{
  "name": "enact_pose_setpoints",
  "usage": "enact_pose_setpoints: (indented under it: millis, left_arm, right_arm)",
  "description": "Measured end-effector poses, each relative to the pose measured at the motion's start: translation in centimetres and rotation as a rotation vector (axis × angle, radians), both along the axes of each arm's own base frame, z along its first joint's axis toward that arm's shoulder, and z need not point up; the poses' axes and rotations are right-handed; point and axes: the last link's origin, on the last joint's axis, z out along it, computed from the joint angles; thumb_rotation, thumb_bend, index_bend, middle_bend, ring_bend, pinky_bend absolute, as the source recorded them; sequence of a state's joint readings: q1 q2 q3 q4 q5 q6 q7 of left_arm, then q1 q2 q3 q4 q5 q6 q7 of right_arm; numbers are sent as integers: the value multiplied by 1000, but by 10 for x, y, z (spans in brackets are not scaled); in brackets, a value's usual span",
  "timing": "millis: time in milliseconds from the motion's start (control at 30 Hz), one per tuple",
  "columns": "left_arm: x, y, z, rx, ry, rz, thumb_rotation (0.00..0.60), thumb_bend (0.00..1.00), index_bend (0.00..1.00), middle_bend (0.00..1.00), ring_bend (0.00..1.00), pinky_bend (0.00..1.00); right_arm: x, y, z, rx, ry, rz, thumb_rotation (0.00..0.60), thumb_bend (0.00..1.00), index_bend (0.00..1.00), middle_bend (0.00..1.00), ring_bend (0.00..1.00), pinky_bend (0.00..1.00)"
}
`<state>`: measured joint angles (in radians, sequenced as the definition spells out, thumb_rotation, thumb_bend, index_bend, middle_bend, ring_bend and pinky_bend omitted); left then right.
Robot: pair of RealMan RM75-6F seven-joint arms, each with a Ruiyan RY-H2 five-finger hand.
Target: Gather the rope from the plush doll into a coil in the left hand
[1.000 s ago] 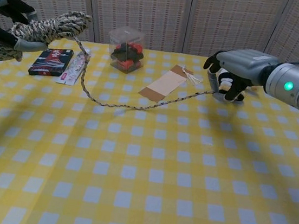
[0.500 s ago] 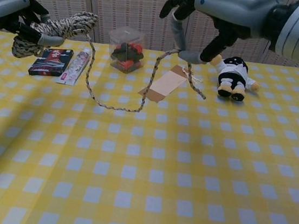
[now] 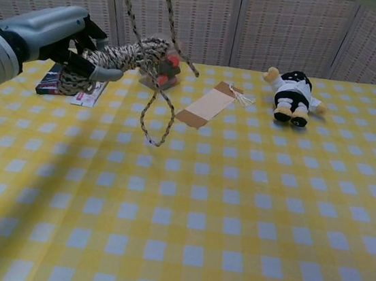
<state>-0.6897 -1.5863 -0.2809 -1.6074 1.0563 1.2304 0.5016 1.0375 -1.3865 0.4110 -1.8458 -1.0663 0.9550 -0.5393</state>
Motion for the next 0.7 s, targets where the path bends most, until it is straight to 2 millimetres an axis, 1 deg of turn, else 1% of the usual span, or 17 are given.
enact_pose_setpoints:
  millis: [200,333,433,567,700]
  left_arm:
    - [17,-20,-5,-39,-77,-91,366,228,741,747,538,229]
    - [26,-32,-6,-56,-124,-153,364,229,741,746,537,229]
    - [30,-41,-6,-68,-159,-189,364,229,739,746,537,229]
    - [34,-47,-2,-71,-219,-226,350,228,736,746,536,229]
    - [37,-54,8,-58,-301,-277,338,229,736,746,536,229]
  right_arm:
    - [12,-18,-6,-10,-8,-65,600,448,618,174,0,0]
    - [13,-30,-11,-19,-5,-115,600,448,618,177,0,0]
    - [12,-36,-14,-26,-3,-137,600,448,619,179,0,0]
    - [1,-46,-15,-35,5,-183,600,449,621,183,0,0]
    - [-19,-56,-20,-34,12,-239,600,449,622,185,0,0]
